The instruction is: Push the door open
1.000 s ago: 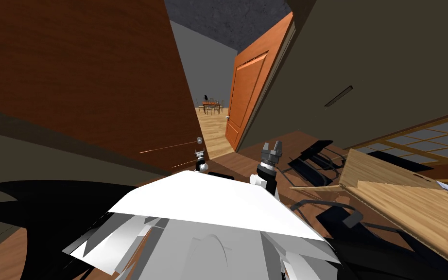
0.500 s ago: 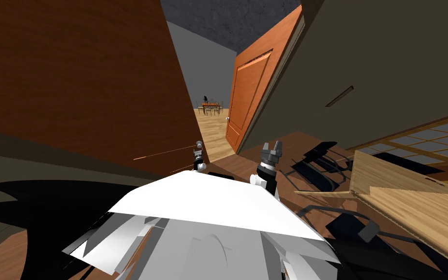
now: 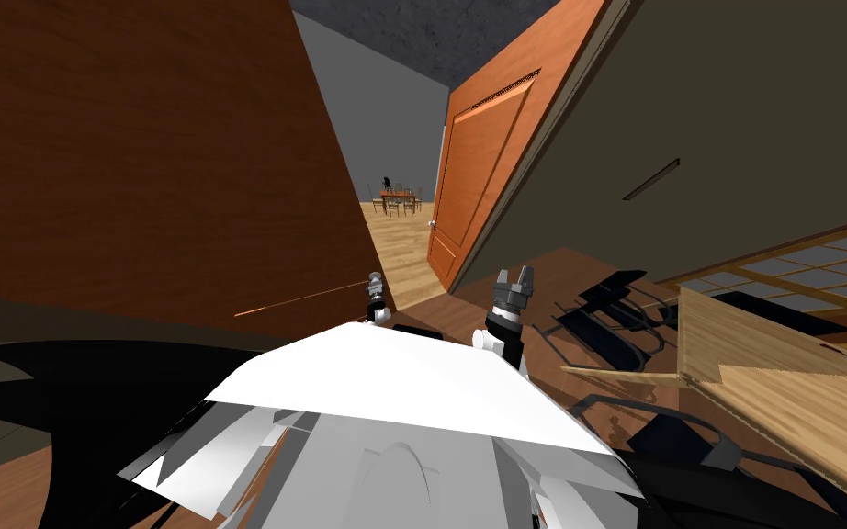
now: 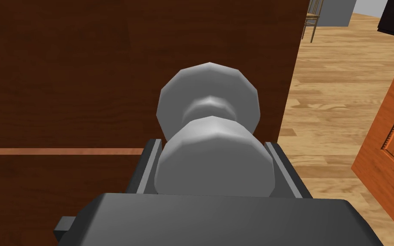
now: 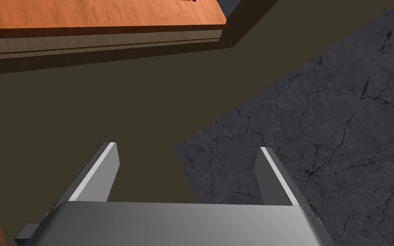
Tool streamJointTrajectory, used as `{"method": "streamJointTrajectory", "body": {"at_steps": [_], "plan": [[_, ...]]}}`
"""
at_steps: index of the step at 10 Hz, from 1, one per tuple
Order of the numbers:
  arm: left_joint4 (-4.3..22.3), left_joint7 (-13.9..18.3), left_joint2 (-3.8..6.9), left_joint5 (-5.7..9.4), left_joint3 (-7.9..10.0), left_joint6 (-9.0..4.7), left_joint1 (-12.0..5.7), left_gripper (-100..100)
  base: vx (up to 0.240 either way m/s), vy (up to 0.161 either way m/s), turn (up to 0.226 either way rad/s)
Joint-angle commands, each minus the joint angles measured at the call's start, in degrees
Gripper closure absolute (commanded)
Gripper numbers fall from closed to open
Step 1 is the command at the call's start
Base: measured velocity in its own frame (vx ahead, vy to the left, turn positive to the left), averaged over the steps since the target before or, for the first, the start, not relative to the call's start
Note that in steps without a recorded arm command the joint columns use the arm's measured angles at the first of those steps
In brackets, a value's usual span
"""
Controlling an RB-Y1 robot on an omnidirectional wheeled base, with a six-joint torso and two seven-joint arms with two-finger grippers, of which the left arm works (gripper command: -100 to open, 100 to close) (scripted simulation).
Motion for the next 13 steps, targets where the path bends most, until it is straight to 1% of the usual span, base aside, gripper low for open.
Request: {"method": "streamJointTrajectory", "body": {"at_steps": [1,5,6,7,8,13], "plan": [[0.0,0.0,0.06,0.02,0.05,-0.02,0.09,100,-0.027,-0.014,0.0],[0.0,0.0,0.06,0.02,0.05,-0.02,0.09,100,-0.009,-0.004,-0.002],[0.6,0.0,0.67,-0.19,2.03,-0.07,-0.35,100,0.069,0.004,-0.074],[0.8,0.0,0.82,-0.25,2.59,-0.14,-0.46,100,0.1,0.019,-0.064],[1.1,0.0,1.16,-0.39,3.98,-0.32,-0.72,100,0.123,0.043,-0.059],[2.3,0.0,2.05,-0.84,8.32,-0.88,-1.55,100,0.099,0.031,-0.037]]}}
